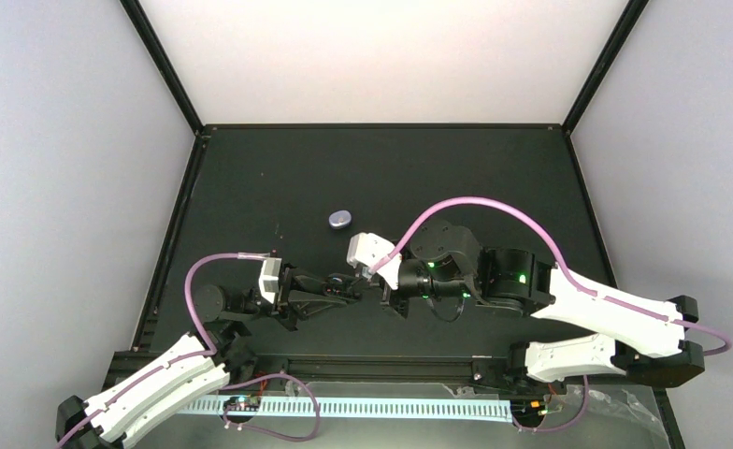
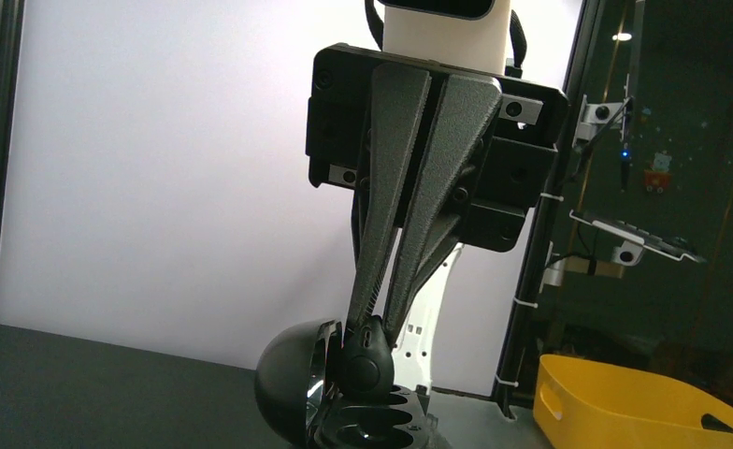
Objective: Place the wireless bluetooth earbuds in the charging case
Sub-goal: Place the earbud in the charging case.
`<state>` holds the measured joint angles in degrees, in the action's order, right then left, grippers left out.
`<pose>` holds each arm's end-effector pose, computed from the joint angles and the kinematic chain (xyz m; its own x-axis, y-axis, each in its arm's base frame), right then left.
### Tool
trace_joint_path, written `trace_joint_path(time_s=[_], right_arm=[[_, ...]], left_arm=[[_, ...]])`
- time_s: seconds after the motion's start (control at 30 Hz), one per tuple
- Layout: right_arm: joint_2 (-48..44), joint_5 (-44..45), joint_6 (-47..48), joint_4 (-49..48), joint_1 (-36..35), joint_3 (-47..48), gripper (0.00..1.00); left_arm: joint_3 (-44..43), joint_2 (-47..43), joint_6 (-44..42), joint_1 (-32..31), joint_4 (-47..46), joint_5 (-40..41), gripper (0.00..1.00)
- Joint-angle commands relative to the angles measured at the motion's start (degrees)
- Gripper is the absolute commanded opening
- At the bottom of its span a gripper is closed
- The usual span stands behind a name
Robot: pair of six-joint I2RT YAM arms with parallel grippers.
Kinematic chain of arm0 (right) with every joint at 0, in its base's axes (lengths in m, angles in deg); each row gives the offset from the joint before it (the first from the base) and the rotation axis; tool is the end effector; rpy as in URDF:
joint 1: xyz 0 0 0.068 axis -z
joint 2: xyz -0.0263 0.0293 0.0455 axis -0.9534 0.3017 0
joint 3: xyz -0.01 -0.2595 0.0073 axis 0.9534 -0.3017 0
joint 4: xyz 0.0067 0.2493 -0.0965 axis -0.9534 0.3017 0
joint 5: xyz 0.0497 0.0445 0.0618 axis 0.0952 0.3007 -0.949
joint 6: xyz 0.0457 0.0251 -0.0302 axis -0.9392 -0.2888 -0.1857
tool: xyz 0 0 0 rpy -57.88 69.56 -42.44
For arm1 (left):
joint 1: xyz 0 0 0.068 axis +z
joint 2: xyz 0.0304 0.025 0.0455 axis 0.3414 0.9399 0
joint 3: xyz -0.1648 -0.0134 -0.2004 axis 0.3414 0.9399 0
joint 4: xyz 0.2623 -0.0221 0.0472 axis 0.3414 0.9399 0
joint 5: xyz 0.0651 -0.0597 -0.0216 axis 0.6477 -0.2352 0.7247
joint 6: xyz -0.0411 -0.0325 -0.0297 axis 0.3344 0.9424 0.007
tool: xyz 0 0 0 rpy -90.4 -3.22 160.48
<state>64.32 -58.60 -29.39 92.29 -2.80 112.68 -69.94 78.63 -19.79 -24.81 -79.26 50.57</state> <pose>0.0617 0.2487 0.4063 -0.0554 -0.4265 -0.9028 -0.9871 0.1596 -0.0148 0.0861 -0.1249 0.2791 -0.1913 -0.3567 -0.9144 0.9802 -0.0212 -0.1968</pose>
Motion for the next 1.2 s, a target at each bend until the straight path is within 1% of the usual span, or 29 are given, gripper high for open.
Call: trace_joint_path(time_s=[0.0, 0.4, 0.53, 0.67, 0.97, 1.07, 1.17], right_arm=[[0.4, 1.5, 1.0, -0.7, -0.9, -0.8, 0.01], [1.4, 4.0, 1.4, 0.5, -2.4, -0.7, 0.02], [0.4, 4.8, 0.7, -0.4, -2.5, -0.6, 0.19], [-1.8, 4.3, -0.8, -2.6, -2.5, -0.2, 0.29], [-5.4, 4.0, -3.0, -4.5, -2.5, 1.9, 0.35], [-6.6, 5.4, -3.3, -4.9, -2.5, 1.6, 0.38], [-7.9, 9.4, -3.8, -5.4, -2.1, 0.0, 0.43]], left_arm=[[-2.5, -0.5, 0.8, -0.6, -3.0, 0.2, 0.02], [-2.6, -0.3, 1.0, -0.7, -3.4, 0.7, 0.02], [-2.5, -0.1, 0.7, -0.7, -3.2, 0.8, 0.02], [-2.2, 0.0, 0.4, -0.8, -2.8, 0.7, 0.02], [-1.4, 0.9, 0.4, -0.9, -3.2, 0.9, 0.02], [-1.3, 1.1, 0.4, -1.0, -3.3, 1.1, 0.02], [-1.2, 1.0, 0.3, -1.1, -3.0, 1.4, 0.02]])
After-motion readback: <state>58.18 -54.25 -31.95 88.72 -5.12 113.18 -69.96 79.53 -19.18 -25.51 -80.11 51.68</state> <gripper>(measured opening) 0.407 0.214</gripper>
